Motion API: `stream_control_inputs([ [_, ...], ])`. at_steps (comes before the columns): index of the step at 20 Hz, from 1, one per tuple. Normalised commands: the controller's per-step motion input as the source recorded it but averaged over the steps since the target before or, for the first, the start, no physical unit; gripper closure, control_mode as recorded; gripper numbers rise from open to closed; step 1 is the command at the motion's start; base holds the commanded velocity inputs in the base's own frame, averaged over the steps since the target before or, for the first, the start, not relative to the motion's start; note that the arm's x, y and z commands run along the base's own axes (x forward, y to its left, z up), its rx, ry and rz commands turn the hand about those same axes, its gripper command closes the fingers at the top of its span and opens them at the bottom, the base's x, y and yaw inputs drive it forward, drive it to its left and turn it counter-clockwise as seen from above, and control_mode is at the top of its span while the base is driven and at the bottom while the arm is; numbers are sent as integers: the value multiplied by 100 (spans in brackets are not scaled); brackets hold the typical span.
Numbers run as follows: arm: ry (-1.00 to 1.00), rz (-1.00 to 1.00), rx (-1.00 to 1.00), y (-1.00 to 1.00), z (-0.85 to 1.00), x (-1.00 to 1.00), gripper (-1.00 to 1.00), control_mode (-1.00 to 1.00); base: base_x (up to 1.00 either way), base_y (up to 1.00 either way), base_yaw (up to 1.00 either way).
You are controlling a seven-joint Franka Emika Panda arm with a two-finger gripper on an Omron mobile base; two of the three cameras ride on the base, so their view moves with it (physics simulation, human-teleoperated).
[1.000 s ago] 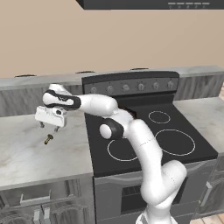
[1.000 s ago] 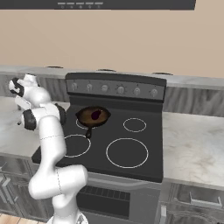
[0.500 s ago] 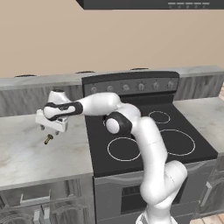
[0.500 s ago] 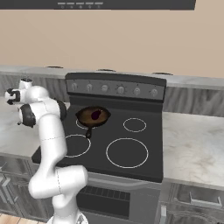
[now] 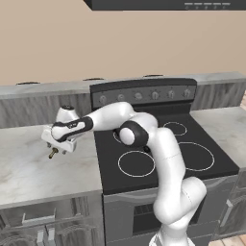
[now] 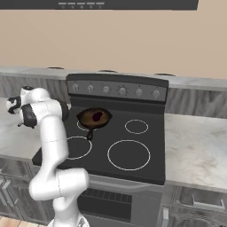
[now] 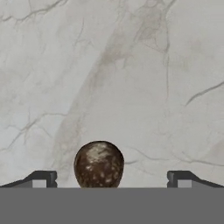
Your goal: Put the mushroom and eggplant in the pan. Then turn on the rear left burner and set the heat to medium.
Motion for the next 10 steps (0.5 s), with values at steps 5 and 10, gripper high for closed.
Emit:
stream_control_inputs([
  [5,3,0,0,2,0,0,-100,-100,0,0,0],
  [10,1,0,-2,10,0,4,-100,-100,0,0,0],
])
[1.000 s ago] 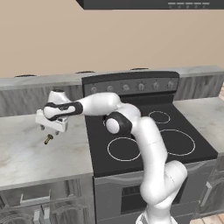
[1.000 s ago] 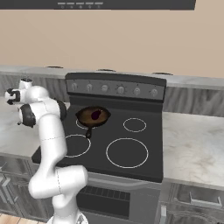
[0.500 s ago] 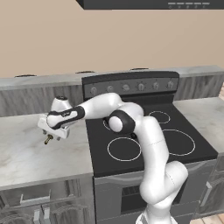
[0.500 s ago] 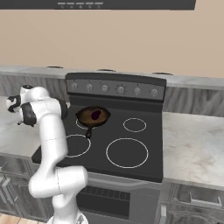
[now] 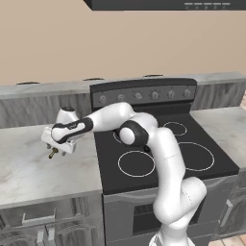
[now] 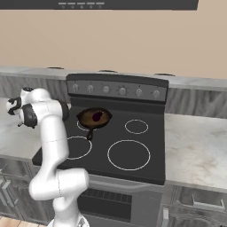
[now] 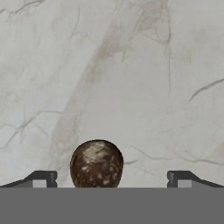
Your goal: Put the mushroom and eggplant in the pan. Then turn on the rear left burner and set the heat to medium.
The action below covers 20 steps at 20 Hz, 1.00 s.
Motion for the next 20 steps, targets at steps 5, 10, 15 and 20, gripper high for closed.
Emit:
stream_control_inputs([
  [5,1,0,-2,20,0,24,-100,-100,0,0,0],
  [10,0,0,-2,23,0,25,-100,-100,0,0,0],
  [15,0,0,0,17,-3,20,-100,-100,0,0,0],
  [20,0,-2,0,6,-16,0,100,-100,0,0,0],
])
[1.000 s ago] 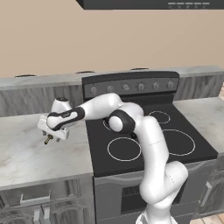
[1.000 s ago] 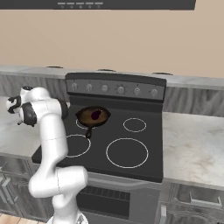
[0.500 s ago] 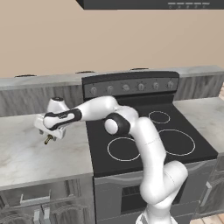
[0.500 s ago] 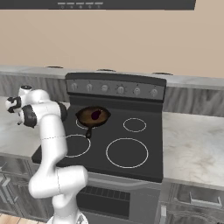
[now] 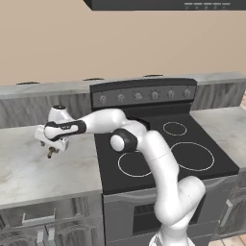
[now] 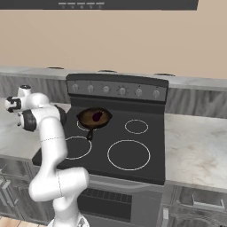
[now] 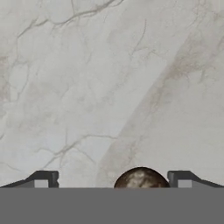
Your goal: Put the mushroom and eggplant in the pan. Then turn on the rear left burner and set the heat to medium.
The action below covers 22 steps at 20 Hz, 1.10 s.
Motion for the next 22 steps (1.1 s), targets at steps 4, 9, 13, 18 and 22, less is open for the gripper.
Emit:
stream_control_inputs([
  [4,0,-3,0,4,-11,0,100,-100,0,0,0],
  [9,0,-2,0,0,-1,-6,100,-100,0,0,0],
  [13,0,-2,0,0,0,-16,100,-100,0,0,0],
  [18,7,-6,9,-30,13,-4,100,-100,0,0,0],
  [22,9,-18,6,-91,24,-5,100,-100,0,0,0],
])
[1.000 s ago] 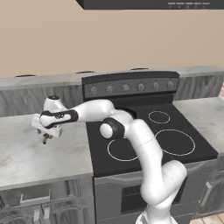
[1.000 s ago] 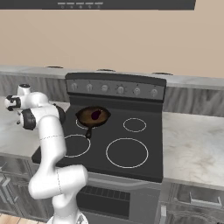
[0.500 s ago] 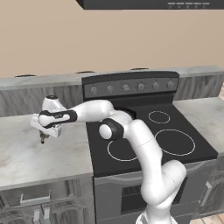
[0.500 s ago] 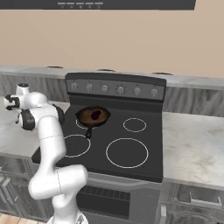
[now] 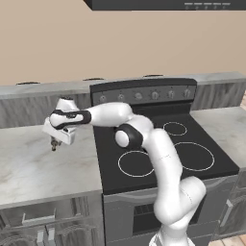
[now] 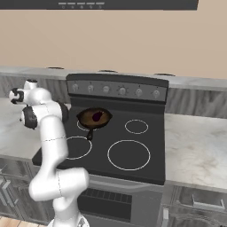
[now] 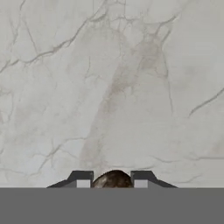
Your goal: Put the mushroom and eggplant in the pan. Then turn on the rear left burner and set the heat to medium.
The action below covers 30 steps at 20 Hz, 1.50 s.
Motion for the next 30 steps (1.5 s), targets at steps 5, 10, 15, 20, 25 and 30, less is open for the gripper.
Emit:
stream_control_inputs([
  [5,9,-23,0,-100,28,-1,100,-100,0,0,0],
  [10,9,-14,0,-100,58,0,100,-100,0,0,0],
  [15,1,-9,1,-100,68,-9,100,-100,0,0,0],
  [20,0,-18,-9,-99,26,2,100,-100,0,0,0],
  [25,3,-15,-13,-100,4,0,100,-100,0,0,0],
  [30,6,-19,-13,-89,1,0,100,-100,0,0,0],
])
